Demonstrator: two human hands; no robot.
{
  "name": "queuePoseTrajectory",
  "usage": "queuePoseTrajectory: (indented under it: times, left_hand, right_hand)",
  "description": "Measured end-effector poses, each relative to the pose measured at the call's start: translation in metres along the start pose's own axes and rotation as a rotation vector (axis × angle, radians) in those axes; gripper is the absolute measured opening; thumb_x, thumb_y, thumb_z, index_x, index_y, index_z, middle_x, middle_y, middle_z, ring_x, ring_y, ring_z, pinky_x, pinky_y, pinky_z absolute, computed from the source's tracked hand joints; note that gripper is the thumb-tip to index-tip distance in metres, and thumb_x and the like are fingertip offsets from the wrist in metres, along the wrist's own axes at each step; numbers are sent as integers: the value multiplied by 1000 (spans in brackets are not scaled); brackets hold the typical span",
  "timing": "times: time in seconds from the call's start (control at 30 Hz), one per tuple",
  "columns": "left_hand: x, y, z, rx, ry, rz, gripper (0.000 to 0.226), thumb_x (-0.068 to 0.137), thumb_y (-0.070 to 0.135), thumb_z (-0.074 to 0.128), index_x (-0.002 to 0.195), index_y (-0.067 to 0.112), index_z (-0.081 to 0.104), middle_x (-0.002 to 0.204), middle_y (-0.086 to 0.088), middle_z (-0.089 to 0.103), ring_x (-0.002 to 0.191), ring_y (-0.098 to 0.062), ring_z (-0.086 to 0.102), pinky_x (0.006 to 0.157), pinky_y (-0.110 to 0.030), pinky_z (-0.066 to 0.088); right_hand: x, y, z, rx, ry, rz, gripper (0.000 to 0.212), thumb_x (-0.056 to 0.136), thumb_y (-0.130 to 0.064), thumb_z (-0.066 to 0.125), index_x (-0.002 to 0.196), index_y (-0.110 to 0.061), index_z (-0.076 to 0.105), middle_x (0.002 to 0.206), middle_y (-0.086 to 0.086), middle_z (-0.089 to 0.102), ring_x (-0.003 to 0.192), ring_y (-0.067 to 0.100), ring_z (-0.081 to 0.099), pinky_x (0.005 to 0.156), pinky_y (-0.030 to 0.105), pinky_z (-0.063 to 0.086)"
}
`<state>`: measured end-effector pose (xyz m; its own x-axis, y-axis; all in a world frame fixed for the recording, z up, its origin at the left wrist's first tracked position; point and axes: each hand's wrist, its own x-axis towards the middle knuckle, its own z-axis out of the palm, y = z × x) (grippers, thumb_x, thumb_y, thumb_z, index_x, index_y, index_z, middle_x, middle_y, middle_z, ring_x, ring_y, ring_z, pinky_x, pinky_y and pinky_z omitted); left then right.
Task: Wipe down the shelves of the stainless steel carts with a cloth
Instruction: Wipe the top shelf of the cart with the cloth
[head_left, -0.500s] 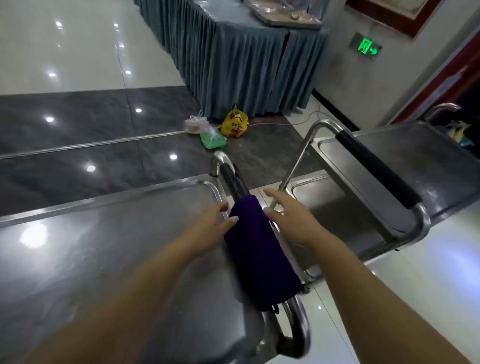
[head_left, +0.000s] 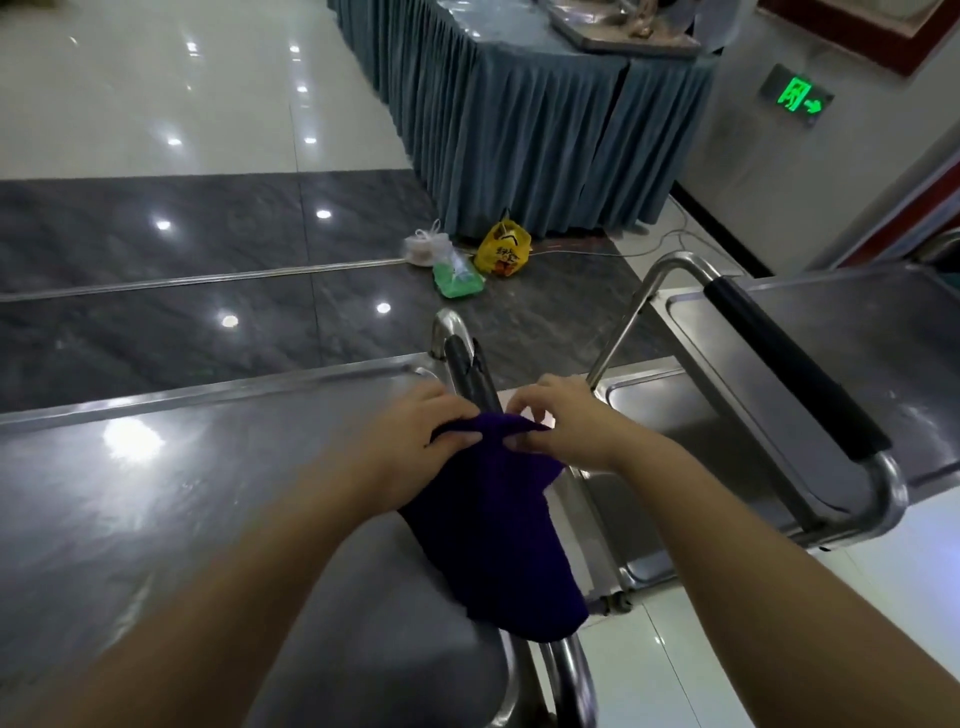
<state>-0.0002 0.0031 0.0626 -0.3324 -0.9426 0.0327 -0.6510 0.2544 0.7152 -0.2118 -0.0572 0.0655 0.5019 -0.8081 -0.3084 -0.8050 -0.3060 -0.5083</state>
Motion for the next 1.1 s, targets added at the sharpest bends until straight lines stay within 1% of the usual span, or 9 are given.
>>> queuePoseTrajectory:
  times: [0.1,0.23,0.4,0.53,0.63,0.77,0.87,0.97,1.1]
  left_hand:
    - [-9,19,-12,24,-10,27,14,93,26,51,101,28,62,97,9,57,90,-4,51,79,-20,41]
    - [-30,36,-24,14,120,-21,15,92,30,53,100,35,63,90,23,61,89,9,53,73,-8,39]
    - [-63,54,-34,114,269,-63,23,91,39,49,107,56,48,91,47,54,92,17,52,77,-12,40]
    - [-93,61,-47,217,341,-126,16,89,47,47,98,59,53,85,32,60,82,4,57,69,-21,44]
    - [-119,64,-63,239,367,-186,4,81,58,52,79,59,55,82,27,61,79,5,57,65,-18,43]
    - [-159,66,-92,276,406,-284,38,60,72,53,70,37,65,65,13,63,62,-1,57,53,-15,40]
    - [-198,69,-114,236,365,-325,32,60,63,63,64,31,65,62,17,63,58,2,58,43,-10,37]
    - [-244,64,-135,98,390,-353,4,76,41,69,77,43,66,76,21,66,66,2,64,46,-10,43]
    - [-305,59,-155,-9,428,-463,8,85,39,62,82,37,69,77,12,69,67,-6,68,52,-16,48]
  right_hand:
    - [-10,-1,-6,73,7,-70,13,83,-41,66,81,-44,53,103,-14,48,104,9,39,86,30,35]
    - [-33,0,-19,126,67,-120,20,87,-33,63,79,-44,49,83,-15,58,72,-3,56,58,13,39]
    - [-52,0,-26,-58,56,-194,6,92,-30,57,91,-34,53,85,-16,54,79,4,54,63,19,39]
    - [-66,-7,-42,0,127,-165,6,89,-36,60,90,-31,57,85,-10,62,78,7,60,67,29,51]
    - [-78,-27,-59,79,239,-198,13,80,-41,69,78,-30,62,75,-8,63,66,5,60,56,23,47]
    - [-94,-65,-76,247,222,-269,21,73,-42,74,75,-21,69,68,-7,68,59,4,64,49,13,46]
    - [-106,-95,-79,424,119,-332,17,72,-41,71,82,-27,73,79,-3,72,72,11,69,59,15,50]
    - [-112,-126,-69,579,28,-343,22,70,-35,70,87,-21,74,90,4,72,85,19,69,69,25,55]
    - [-116,-177,-31,647,68,-268,15,76,-27,73,83,-14,75,89,7,73,84,23,69,67,29,55]
